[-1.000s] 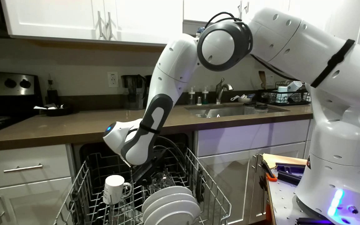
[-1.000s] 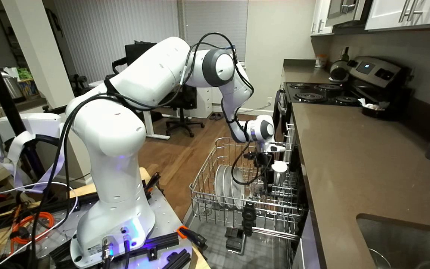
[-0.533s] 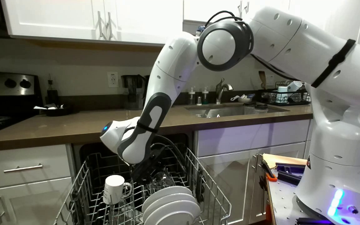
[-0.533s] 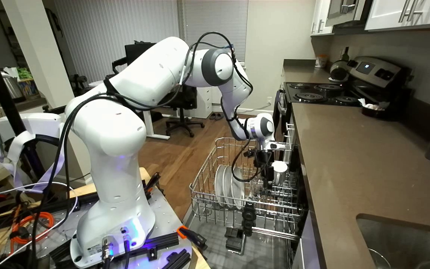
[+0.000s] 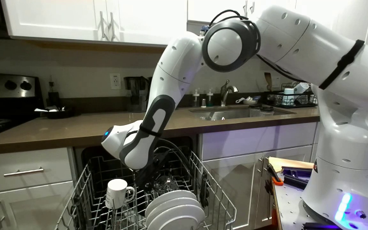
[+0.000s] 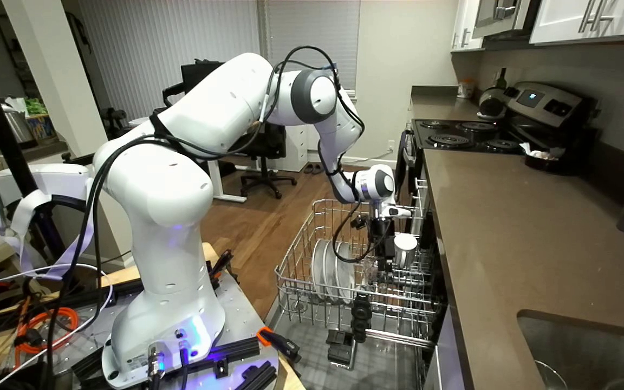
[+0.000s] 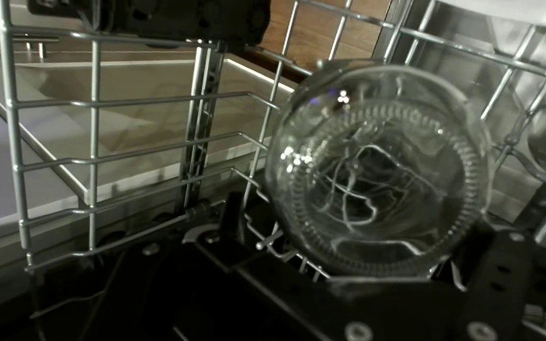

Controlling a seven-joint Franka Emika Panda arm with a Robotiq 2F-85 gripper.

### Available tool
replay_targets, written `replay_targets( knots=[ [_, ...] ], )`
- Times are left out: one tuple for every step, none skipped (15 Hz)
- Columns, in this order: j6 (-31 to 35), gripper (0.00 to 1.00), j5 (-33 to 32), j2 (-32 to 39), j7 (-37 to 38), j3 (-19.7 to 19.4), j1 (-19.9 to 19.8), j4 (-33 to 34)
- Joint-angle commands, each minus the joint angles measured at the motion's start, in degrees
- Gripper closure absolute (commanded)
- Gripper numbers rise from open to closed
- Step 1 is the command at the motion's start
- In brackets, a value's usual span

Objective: Move the glass jar to the left side of the dishwasher

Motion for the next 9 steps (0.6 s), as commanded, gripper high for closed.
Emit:
replay_targets(
  knots=[
    [-1.50,0.07,1.44,-2.52,0.41,0.39,0.38,-3.30],
    [-1.86,0.26,1.62,-2.67,0.14,0.57,0.28,-3.44],
    [-1.91,0.10,1.69,-2.71,0.40,0.55,0.36,-3.48],
    [-1.73,0.07,1.72,-2.90,0.50,0.60,0.44,-3.72],
    [-1.71,0.03,1.78,-3.02,0.48,0.65,0.46,-3.84],
    [-1.65,0.01,1.72,-3.18,0.60,0.60,0.54,-4.08],
    [-1.76,0.00,1.70,-3.30,0.64,0.58,0.56,-4.32],
    [-1.81,0.00,1.63,-3.53,0.78,0.53,0.65,-4.71],
    [-1.86,0.00,1.63,-3.67,0.87,0.54,0.69,-4.89]
  ],
)
